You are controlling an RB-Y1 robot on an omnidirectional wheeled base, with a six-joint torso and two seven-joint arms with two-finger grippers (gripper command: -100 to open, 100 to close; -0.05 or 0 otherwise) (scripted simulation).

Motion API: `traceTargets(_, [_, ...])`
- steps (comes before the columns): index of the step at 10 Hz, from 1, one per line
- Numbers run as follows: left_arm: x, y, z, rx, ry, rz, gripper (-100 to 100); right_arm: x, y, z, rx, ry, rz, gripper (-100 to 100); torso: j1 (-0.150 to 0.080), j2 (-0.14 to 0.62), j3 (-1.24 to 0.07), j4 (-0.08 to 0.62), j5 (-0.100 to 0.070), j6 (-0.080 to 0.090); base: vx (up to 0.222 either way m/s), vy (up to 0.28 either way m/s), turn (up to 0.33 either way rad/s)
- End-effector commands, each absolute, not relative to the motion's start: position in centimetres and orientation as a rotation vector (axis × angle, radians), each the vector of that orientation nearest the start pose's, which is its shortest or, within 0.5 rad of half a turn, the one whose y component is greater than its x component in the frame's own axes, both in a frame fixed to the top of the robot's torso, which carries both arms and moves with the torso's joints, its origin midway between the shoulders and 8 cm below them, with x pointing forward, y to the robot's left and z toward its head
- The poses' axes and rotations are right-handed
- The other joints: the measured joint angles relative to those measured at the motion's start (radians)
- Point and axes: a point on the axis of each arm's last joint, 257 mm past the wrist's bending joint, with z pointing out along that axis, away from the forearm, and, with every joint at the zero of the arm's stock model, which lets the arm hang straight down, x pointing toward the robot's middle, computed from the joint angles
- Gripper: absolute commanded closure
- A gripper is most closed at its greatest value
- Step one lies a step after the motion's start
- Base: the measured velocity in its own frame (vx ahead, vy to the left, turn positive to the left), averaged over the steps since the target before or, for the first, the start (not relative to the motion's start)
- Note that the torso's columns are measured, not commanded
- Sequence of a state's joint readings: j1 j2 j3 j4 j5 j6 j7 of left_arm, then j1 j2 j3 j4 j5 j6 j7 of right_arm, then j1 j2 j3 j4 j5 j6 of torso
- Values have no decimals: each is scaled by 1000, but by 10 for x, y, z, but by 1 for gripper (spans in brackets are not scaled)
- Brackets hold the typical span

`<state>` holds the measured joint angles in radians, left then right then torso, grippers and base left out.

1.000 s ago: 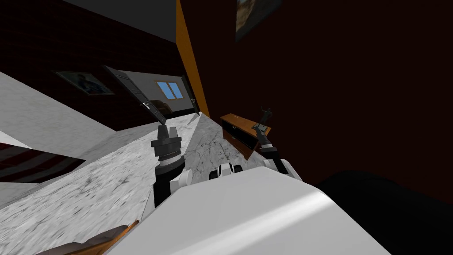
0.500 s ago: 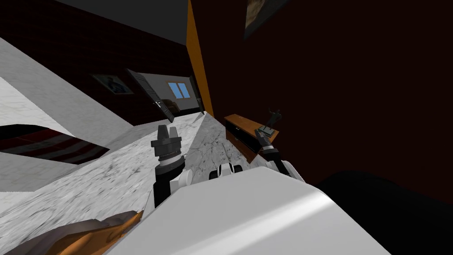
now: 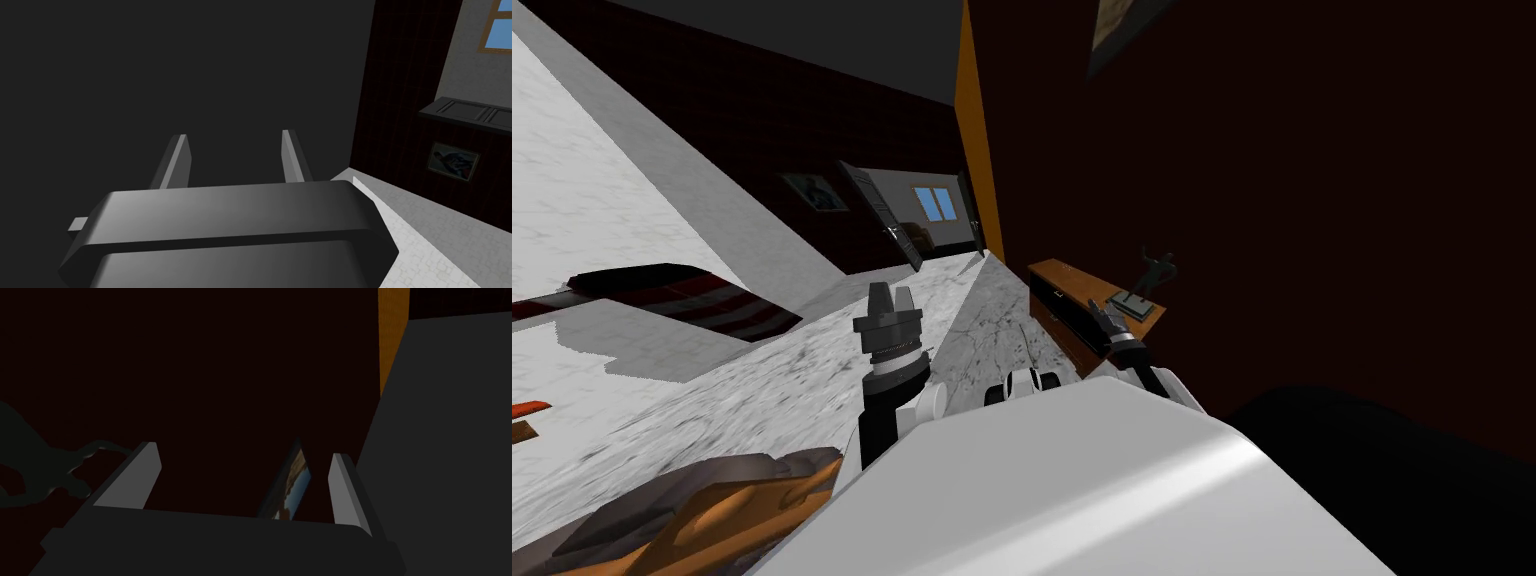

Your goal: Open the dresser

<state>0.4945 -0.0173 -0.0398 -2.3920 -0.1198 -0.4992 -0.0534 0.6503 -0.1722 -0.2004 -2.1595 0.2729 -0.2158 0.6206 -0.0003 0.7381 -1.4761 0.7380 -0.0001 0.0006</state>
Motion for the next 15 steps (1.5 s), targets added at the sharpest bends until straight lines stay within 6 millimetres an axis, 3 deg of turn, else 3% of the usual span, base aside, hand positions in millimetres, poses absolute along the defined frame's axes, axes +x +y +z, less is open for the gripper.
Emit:
traceTargets(1, [323, 249, 74, -490, 593, -1237, 0, 348, -390, -150, 288, 1397, 45, -100, 0, 0, 0, 0, 0, -1, 48, -25, 113])
traceTargets(6, [323, 249, 74, -490, 593, -1237, 0, 328, -422, -192, 163, 1545, -218, -100, 0, 0, 0, 0, 0, 0, 53, -19, 195])
traceTargets(7, [323, 249, 74, -490, 593, -1237, 0, 328, -422, -192, 146, 1547, -234, -100, 0, -1, 0, 0, 0, -1, 55, -23, 100])
traceTargets(8, [323, 249, 74, -490, 593, -1237, 0, 319, -433, -206, 109, 1595, -309, -100, 0, 0, 0, 0, 0, 0, 68, -19, 219])
traceTargets(15, [323, 249, 74, -490, 593, -1237, 0, 288, -465, -247, -87, 1740, -580, -100, 1, 0, 0, 0, 0, -1, 54, -13, 158])
